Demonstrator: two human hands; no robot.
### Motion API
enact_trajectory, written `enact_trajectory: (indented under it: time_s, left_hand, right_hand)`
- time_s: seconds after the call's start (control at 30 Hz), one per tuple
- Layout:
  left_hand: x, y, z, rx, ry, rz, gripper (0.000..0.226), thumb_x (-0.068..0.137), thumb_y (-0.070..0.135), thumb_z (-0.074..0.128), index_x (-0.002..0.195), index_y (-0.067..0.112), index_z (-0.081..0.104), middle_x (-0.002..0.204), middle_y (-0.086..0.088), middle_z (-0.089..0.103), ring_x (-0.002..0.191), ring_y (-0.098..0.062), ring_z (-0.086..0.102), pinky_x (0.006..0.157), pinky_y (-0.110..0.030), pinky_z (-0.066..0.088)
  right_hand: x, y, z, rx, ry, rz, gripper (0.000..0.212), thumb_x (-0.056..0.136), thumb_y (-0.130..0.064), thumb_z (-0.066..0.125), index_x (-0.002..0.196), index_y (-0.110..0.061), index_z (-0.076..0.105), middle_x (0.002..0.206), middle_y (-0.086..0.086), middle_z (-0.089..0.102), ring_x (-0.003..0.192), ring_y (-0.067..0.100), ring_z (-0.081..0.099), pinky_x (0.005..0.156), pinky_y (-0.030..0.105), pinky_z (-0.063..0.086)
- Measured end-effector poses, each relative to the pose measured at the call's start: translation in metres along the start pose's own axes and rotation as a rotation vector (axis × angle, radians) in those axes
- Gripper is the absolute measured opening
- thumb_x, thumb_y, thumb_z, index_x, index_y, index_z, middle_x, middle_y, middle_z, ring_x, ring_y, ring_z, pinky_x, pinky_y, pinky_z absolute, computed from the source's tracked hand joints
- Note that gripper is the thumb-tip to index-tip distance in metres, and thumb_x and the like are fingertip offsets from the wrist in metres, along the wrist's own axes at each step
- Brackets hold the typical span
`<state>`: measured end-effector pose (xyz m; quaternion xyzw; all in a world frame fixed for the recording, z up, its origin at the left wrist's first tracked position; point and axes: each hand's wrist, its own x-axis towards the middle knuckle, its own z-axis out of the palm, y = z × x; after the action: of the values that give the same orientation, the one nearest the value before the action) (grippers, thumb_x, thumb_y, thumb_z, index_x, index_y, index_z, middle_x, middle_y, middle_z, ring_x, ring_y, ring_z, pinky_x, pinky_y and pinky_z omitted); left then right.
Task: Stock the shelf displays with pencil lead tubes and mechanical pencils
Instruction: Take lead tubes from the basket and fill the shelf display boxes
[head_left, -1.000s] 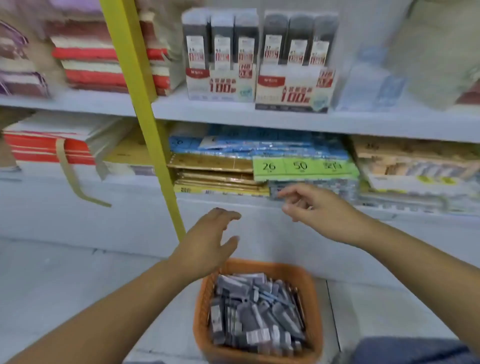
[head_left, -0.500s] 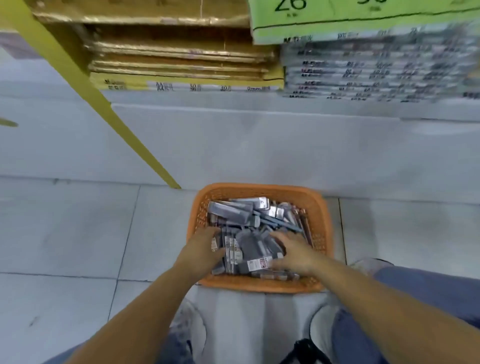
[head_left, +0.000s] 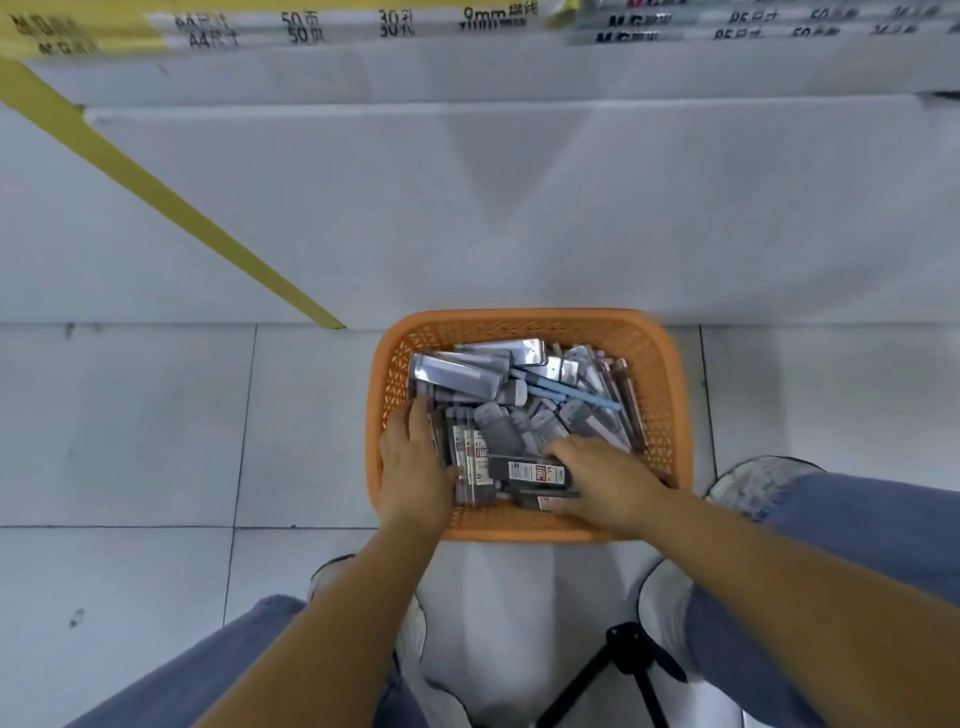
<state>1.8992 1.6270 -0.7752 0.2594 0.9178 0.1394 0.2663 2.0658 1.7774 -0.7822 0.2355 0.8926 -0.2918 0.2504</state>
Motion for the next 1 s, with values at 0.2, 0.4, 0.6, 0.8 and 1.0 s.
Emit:
enact_trajectory:
  time_s: [0.2,0.4,0.6,0.8,1.0]
  left_hand:
    - [0.004,0.009,0.004,-0.158,-0.033,-0.171,0.086,0.086,0.007,0.074,0.156,0.016,0.025,0.147,-0.009,0.042,0.138,-0.029,0.042,0.118,-0.045,0.035]
    - [0.002,0.013,-0.018,-0.488,-0.1,-0.161,0.015,0.095,0.01,0.064,0.106,0.022,0.065,0.102,0.004,0.07,0.096,-0.02,0.069,0.074,-0.022,0.054]
    - [-0.016,0.061,-0.09,-1.033,-0.3,0.007,0.026,0.089,0.019,0.064,0.115,0.018,0.065,0.098,-0.003,0.077,0.088,-0.018,0.075,0.074,-0.036,0.061]
    - [-0.062,0.125,-0.167,-1.14,-0.494,0.278,0.048,0.077,0.019,0.082,0.122,0.024,0.067,0.114,-0.007,0.076,0.106,-0.024,0.073,0.094,-0.045,0.058]
    - [-0.102,0.156,-0.229,-1.243,-0.474,0.355,0.031,0.083,0.021,0.076,0.114,0.024,0.072,0.113,-0.008,0.076,0.102,-0.023,0.074,0.081,-0.042,0.062]
  right_hand:
    - [0.0,-0.002,-0.011,0.193,0.012,0.094,0.033,0.088,-0.034,0.067,0.114,-0.023,0.052,0.11,0.0,0.057,0.096,0.016,0.057,0.075,0.031,0.045]
    - [-0.008,-0.013,-0.05,0.82,0.141,0.232,0.036,0.088,-0.026,0.07,0.12,-0.029,0.053,0.101,-0.008,0.068,0.083,0.008,0.064,0.067,0.022,0.049]
    - [-0.032,-0.056,-0.117,1.078,0.396,0.06,0.028,0.084,-0.031,0.074,0.11,-0.03,0.063,0.088,-0.021,0.073,0.078,-0.002,0.068,0.067,0.013,0.05]
    - [-0.086,-0.113,-0.183,1.258,0.454,-0.171,0.016,0.086,-0.038,0.07,0.102,-0.037,0.066,0.103,-0.002,0.075,0.098,0.018,0.071,0.092,0.042,0.053]
    - [-0.145,-0.157,-0.235,1.179,0.46,-0.254,0.017,0.097,-0.037,0.053,0.109,-0.035,0.065,0.105,-0.013,0.073,0.101,0.006,0.068,0.087,0.023,0.05]
